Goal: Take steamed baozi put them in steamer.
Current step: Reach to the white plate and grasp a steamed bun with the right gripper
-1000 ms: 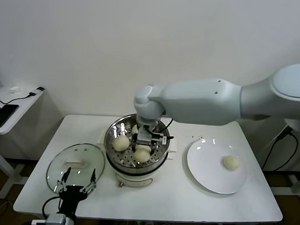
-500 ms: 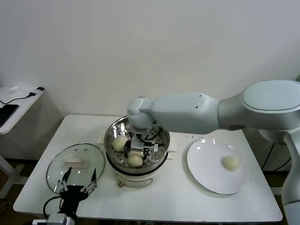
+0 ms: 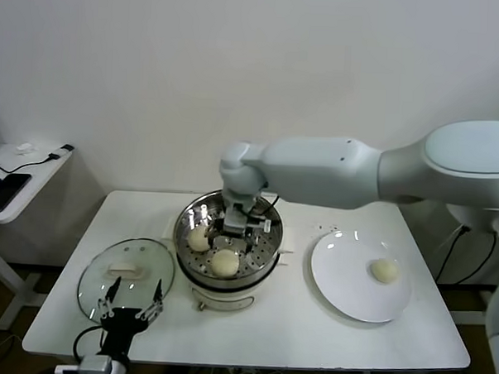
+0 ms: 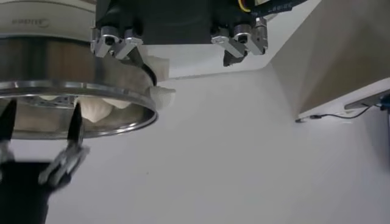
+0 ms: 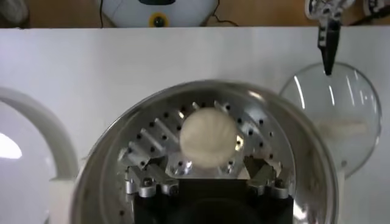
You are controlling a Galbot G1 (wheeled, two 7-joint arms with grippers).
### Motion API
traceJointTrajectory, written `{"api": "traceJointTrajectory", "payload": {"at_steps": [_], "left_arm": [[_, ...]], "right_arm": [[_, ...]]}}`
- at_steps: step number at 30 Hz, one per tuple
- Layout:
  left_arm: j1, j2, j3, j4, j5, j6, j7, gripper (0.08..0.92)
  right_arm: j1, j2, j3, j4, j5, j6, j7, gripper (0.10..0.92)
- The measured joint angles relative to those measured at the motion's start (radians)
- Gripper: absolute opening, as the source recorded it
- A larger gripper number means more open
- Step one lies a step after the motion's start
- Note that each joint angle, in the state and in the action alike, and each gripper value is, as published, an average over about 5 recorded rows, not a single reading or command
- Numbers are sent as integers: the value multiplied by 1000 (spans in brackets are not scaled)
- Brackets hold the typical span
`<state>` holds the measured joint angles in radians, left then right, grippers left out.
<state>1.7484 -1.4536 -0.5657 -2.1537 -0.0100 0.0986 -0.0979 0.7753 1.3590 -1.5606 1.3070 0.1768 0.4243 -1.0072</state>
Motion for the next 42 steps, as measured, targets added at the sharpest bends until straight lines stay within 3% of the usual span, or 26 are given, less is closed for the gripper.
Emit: {"api": "traceJointTrajectory", "payload": {"at_steps": [7,18,28,42], "left_arm": [[-8,1,0,5,-1,1,2,823],[-17,2,-1,16,-2,5,6,823],[1,-5,-12,21,6,2,14,823],[20,-17,-12,30,24,-10,18,823]], "right_arm": [[125,-153,-51,5,152,-59,-43,823],[192,-495,-188,1,274,-318,-54,823],[-41,-670,-96,-93,209,-440,-46,823],[-398,-671,163,-284,59,-506,-16,823]]}}
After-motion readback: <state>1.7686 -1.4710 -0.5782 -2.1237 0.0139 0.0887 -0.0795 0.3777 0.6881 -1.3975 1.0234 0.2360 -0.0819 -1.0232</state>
